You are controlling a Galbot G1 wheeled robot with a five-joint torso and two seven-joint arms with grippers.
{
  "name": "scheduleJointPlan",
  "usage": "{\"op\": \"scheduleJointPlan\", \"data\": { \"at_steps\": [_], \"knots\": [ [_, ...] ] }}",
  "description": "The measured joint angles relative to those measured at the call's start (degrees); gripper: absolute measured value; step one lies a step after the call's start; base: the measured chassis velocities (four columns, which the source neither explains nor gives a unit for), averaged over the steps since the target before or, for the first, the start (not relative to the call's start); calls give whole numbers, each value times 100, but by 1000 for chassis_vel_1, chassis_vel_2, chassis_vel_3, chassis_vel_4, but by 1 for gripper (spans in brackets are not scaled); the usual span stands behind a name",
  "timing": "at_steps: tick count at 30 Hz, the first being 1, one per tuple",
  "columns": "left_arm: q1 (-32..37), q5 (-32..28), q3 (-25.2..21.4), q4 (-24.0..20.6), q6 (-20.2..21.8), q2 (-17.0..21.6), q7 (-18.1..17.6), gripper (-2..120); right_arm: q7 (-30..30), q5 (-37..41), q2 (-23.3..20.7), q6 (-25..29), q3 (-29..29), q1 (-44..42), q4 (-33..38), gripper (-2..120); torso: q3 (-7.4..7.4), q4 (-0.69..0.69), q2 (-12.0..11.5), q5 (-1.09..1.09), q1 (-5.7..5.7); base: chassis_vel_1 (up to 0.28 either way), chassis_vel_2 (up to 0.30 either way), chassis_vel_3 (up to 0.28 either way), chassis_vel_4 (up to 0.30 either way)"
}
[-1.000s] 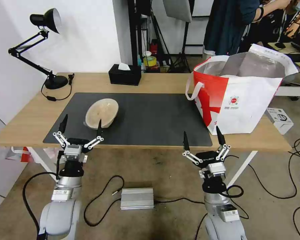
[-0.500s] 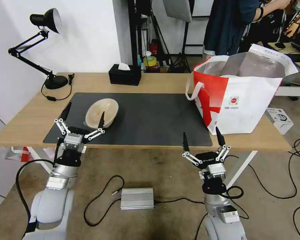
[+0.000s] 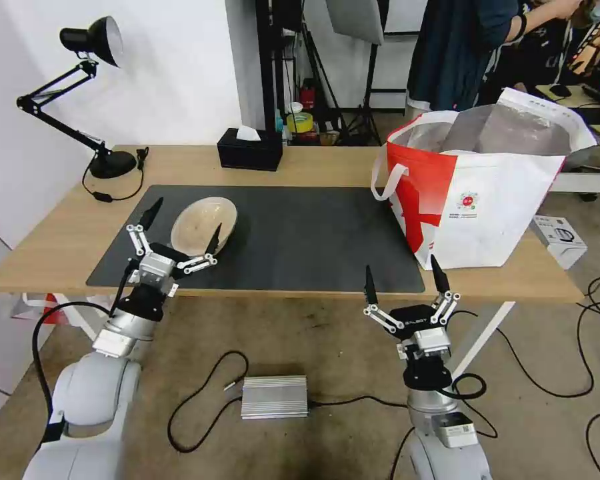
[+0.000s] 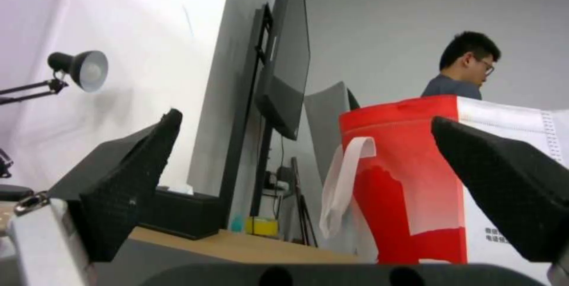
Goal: Pick up the trash from the table and place it into the takeout bag.
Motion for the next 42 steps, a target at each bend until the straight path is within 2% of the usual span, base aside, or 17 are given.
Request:
{"op": "scheduleJointPlan", "data": {
  "at_steps": [31, 42],
  "knots": [
    [-370, -287, 56, 605, 260, 546, 651, 100, 8, -155, 185, -23, -50, 93, -112, 100, 0, 0, 0, 0, 0, 0, 0, 0, 0],
    [-489, -276, 94, 783, 293, 703, 733, 100, 12, -154, 172, -23, -31, 80, -112, 100, 0, 0, 0, 0, 0, 0, 0, 0, 0]
  ]
}}
